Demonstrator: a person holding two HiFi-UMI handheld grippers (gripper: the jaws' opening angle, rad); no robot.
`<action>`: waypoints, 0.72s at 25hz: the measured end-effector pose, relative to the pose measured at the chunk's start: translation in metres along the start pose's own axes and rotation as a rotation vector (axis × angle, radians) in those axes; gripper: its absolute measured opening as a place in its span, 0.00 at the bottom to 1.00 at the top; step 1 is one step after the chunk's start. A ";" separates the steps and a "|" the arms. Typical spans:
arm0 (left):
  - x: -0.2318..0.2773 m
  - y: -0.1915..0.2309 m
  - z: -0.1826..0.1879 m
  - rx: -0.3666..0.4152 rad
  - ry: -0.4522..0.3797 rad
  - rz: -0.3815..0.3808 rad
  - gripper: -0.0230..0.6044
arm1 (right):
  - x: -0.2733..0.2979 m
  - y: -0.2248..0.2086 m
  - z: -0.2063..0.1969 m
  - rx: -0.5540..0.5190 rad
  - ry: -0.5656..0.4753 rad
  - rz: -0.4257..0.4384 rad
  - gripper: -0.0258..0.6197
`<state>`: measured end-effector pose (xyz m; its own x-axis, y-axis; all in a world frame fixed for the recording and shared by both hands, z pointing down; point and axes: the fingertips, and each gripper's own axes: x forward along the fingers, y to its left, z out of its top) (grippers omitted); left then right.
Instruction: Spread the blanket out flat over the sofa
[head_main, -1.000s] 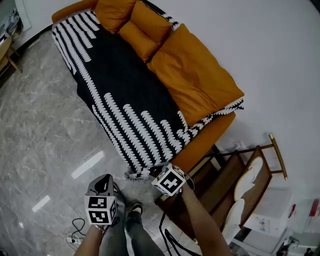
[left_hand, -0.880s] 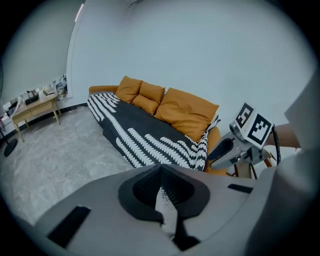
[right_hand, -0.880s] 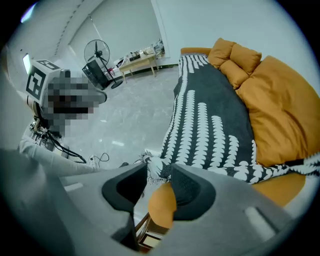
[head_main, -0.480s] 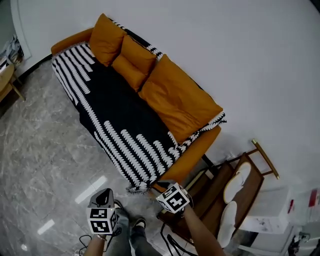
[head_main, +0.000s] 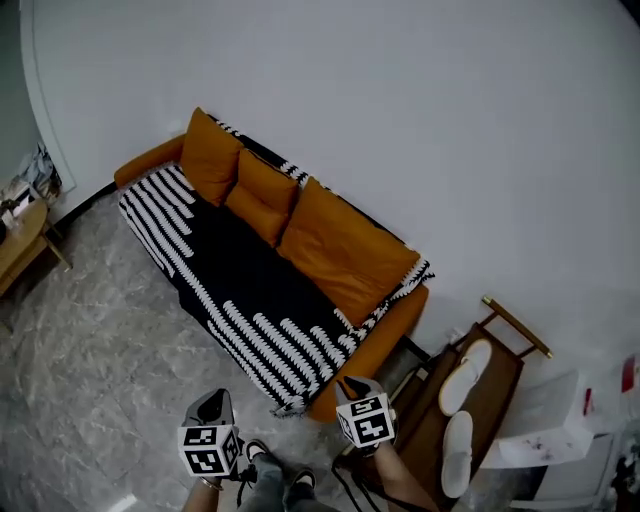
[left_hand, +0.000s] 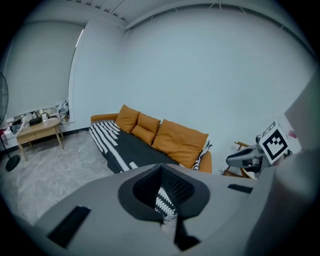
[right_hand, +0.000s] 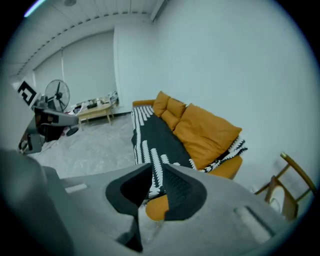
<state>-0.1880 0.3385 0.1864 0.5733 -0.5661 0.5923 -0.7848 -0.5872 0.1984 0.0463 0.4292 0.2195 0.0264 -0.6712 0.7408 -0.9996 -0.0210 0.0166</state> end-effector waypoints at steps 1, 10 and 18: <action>-0.005 -0.004 0.008 0.007 -0.012 -0.004 0.04 | -0.010 -0.007 0.008 0.035 -0.032 -0.026 0.14; -0.027 -0.044 0.084 0.049 -0.162 -0.046 0.04 | -0.098 -0.045 0.063 0.187 -0.296 -0.167 0.05; -0.036 -0.074 0.149 0.086 -0.287 -0.093 0.04 | -0.153 -0.082 0.083 0.289 -0.430 -0.287 0.05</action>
<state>-0.1157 0.3163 0.0340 0.6946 -0.6408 0.3271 -0.7100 -0.6840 0.1677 0.1246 0.4723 0.0486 0.3548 -0.8477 0.3944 -0.9123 -0.4061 -0.0522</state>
